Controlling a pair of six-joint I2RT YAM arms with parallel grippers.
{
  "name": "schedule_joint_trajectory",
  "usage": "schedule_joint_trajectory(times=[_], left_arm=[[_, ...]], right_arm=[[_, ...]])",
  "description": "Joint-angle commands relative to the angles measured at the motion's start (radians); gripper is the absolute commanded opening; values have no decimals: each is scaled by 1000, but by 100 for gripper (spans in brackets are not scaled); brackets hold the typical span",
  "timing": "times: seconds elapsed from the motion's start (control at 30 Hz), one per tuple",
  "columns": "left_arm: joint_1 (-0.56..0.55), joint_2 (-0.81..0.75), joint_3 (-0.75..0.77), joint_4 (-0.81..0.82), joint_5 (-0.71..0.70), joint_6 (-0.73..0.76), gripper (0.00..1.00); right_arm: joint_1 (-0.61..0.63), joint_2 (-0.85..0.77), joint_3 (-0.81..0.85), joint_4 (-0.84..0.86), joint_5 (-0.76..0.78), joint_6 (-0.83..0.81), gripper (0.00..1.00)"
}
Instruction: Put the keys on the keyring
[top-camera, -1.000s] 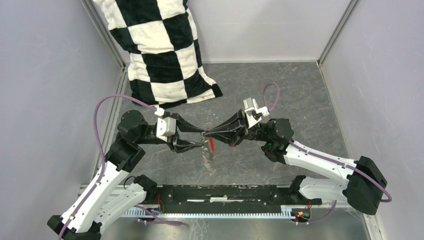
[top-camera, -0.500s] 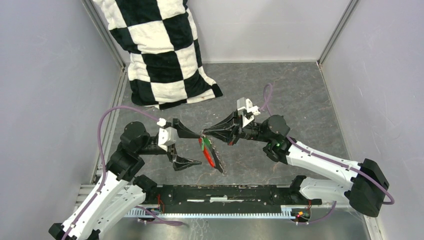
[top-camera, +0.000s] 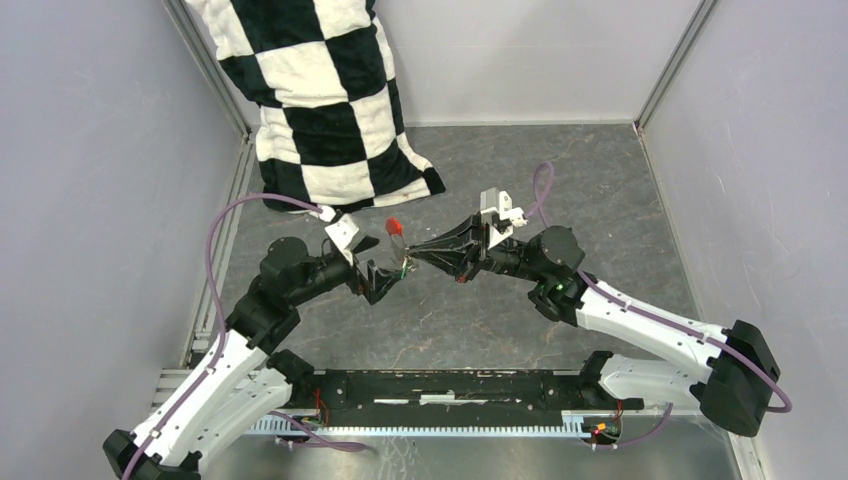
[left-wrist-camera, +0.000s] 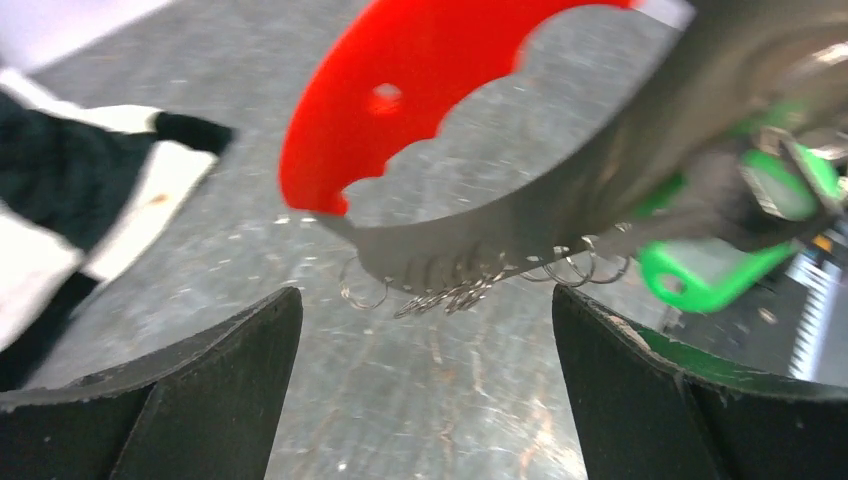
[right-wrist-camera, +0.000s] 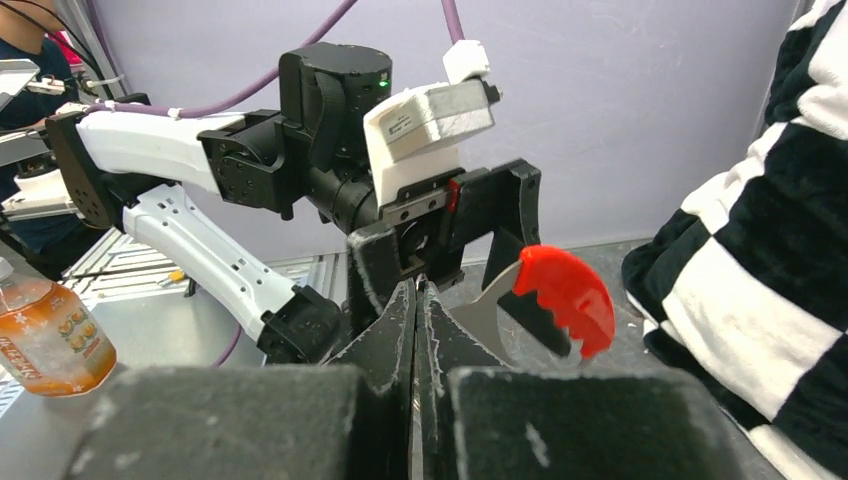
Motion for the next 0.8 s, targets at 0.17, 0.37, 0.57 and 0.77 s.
schedule_joint_trajectory(times=[0.17,0.37,0.57,0.77], left_arm=[[2,-60,74,-10,-119,65,100],[2,-109,5,-64,314,87,100],[2,-59,-33,54,312,-56,100],[2,81,-28,136,281,-95,100]], right_arm=[[-3,-20,51,19,41,-54,0],[-2,-9,66,-17,73,-60,0],[-2,-3,73,-30,96,-62,0],[-2,9,75,-12,98,-42,0]])
